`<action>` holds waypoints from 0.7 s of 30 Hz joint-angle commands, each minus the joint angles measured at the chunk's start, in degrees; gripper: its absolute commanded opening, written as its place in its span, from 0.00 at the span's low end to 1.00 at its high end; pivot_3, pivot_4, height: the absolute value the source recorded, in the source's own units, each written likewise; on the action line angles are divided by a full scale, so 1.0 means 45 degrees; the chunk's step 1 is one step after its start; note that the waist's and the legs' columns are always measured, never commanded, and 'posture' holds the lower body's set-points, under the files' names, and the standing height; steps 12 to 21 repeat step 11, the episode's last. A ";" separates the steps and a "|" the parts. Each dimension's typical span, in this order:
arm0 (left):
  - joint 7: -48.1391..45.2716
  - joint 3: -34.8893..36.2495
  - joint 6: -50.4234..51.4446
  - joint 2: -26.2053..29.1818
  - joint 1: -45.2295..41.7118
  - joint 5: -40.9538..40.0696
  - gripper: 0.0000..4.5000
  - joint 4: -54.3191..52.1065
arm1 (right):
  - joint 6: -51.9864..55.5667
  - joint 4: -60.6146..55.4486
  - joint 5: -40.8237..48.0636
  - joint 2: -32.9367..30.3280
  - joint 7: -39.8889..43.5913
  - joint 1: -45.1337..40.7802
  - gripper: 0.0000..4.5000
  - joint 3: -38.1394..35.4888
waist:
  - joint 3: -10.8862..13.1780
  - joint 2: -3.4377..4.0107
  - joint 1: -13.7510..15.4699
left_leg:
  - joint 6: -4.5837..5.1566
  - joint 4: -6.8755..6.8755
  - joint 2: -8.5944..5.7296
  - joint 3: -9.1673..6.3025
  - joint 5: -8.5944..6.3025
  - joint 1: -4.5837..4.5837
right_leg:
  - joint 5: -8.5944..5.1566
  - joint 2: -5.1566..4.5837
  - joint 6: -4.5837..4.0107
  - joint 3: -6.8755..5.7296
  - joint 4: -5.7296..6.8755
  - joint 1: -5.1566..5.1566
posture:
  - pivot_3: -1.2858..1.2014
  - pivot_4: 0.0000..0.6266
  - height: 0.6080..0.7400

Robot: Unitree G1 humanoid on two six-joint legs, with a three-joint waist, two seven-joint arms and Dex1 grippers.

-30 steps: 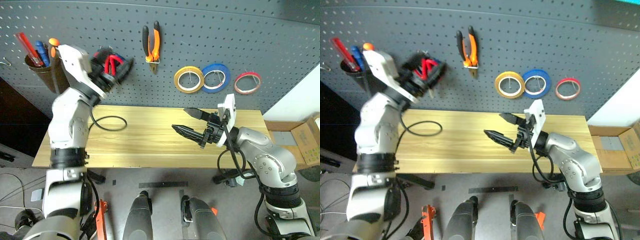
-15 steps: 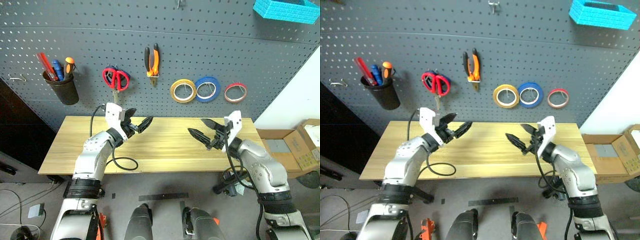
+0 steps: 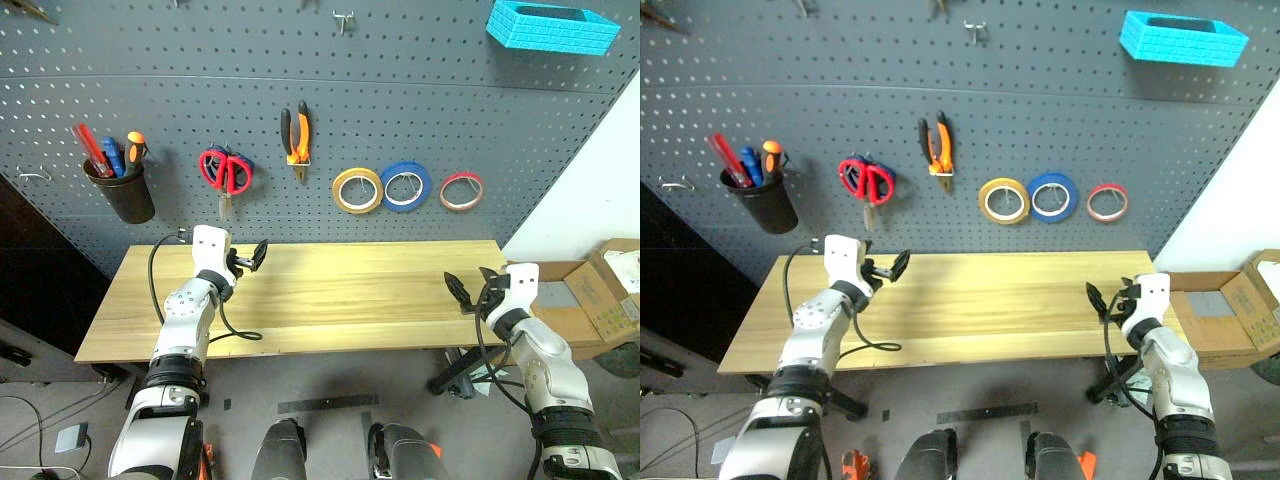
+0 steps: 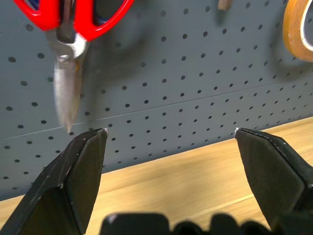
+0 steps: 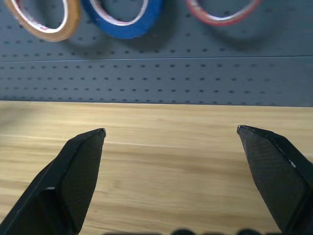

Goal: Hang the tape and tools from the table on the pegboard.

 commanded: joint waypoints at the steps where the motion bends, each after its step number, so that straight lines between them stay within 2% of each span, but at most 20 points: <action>1: 0.0323 0.0326 -0.0482 -0.0105 0.0367 0.0082 0.99 -0.0397 | -0.0361 -0.0261 0.0132 -0.0178 0.0103 0.0148 1.00 -0.0465 | -0.0002 0.0002 0.0002 | 0.0000 0.0016 0.0000 0.0000 0.0000 0.0005 | -0.0008 0.0000 -0.0006 0.0006 0.0030 -0.0003 | 0.56 0.09 1.00; 7: 0.0531 0.0434 -0.0333 -0.0164 0.1050 -0.0011 0.99 -0.0856 | -0.0300 -0.0164 0.0224 -0.0198 0.0140 0.0083 1.00 -0.0629 | -0.0033 0.0032 -0.0016 | -0.0003 0.0027 0.0008 -0.0018 -0.0002 0.0051 | -0.0006 -0.0001 -0.0011 -0.0024 0.0065 0.0008 | 0.56 0.10 1.00; 9: 0.0489 0.0456 -0.0343 -0.0136 0.1135 0.0010 0.99 -0.0852 | -0.0248 -0.0092 0.0204 -0.0168 0.0159 -0.0038 1.00 -0.0620 | -0.0097 0.0140 -0.0048 | -0.0002 0.0035 0.0036 -0.0049 -0.0003 0.0044 | 0.0050 0.0010 -0.0020 -0.0083 -0.0038 0.0029 | 0.57 0.09 1.00; 10: 0.0508 0.0438 -0.0412 -0.0117 0.1092 0.0085 0.99 -0.0772 | -0.0240 -0.0026 0.0166 -0.0150 0.0160 -0.0120 1.00 -0.0591 | -0.0192 0.0365 -0.0065 | 0.0001 0.0014 0.0086 -0.0109 -0.0005 -0.0001 | 0.0241 0.0072 -0.0030 -0.0144 -0.0279 0.0107 | 0.57 0.09 1.00; 11: 0.0548 0.0472 -0.0487 -0.0138 0.1035 0.0087 0.99 -0.0706 | -0.0241 0.0020 0.0141 -0.0131 0.0162 -0.0177 1.00 -0.0568 | -0.0192 0.0365 -0.0065 | 0.0012 -0.0096 0.0353 -0.0187 0.0001 -0.0136 | 0.0557 0.0256 -0.0069 -0.0268 -0.0789 0.0315 | 0.57 0.09 1.00; 21: 0.0548 0.0472 -0.0487 -0.0138 0.1035 0.0087 0.99 -0.0706 | -0.0241 0.0020 0.0141 -0.0131 0.0162 -0.0177 1.00 -0.0568 | -0.0192 0.0365 -0.0065 | 0.0012 -0.0096 0.0353 -0.0187 0.0001 -0.0136 | 0.0557 0.0256 -0.0069 -0.0268 -0.0789 0.0315 | 0.57 0.09 1.00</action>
